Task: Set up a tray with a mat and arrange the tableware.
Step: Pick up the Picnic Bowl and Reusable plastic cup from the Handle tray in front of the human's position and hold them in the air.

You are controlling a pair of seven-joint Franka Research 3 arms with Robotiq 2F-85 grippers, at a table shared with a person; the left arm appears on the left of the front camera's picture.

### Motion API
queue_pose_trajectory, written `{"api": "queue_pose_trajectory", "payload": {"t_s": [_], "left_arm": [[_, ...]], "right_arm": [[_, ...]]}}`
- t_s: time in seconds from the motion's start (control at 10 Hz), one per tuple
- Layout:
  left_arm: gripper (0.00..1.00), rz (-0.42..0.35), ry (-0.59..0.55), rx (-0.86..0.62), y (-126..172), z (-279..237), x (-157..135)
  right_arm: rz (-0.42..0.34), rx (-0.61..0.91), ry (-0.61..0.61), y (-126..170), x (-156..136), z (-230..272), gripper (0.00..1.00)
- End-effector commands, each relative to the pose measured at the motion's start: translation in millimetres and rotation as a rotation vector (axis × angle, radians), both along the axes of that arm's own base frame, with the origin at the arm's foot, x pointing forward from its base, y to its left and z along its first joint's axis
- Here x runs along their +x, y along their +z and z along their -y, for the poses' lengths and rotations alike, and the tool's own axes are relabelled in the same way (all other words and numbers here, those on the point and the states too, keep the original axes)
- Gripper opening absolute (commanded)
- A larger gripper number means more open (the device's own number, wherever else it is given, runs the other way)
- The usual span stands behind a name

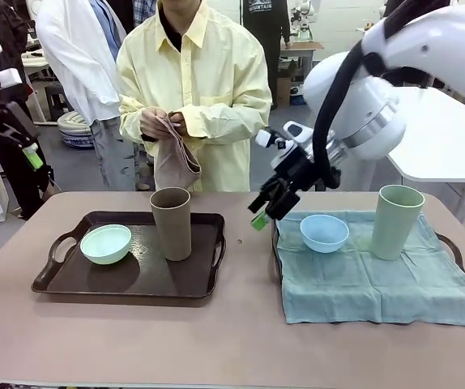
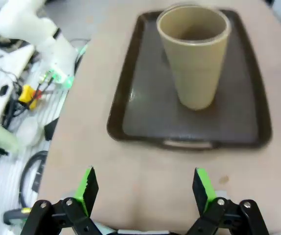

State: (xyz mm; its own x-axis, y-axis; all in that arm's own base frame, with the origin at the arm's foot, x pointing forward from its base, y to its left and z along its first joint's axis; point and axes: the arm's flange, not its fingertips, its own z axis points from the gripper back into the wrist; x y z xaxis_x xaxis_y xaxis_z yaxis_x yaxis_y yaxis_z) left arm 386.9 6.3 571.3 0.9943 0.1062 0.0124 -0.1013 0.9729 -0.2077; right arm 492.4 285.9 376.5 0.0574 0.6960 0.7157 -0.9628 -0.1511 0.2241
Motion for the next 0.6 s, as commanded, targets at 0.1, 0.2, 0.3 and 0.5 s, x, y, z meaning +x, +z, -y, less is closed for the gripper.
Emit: {"api": "queue_pose_trajectory", "payload": {"t_s": [0.1,0.2,0.3,0.5], "left_arm": [[0.97,0.042,0.044,0.125,-35,8,-2],[0.97,0.044,0.037,0.14,-48,9,4],[0.97,0.033,0.039,0.156,-65,10,11],[0.97,0.057,0.024,0.154,-85,12,14]], "right_arm": [[0.037,0.168,0.088,-32,17,-25,1.0],[0.115,0.163,0.07,-39,19,-36,1.0],[0.183,0.143,0.038,-45,19,-49,1.0],[0.211,0.136,-0.026,-50,19,-69,1.0]]}}
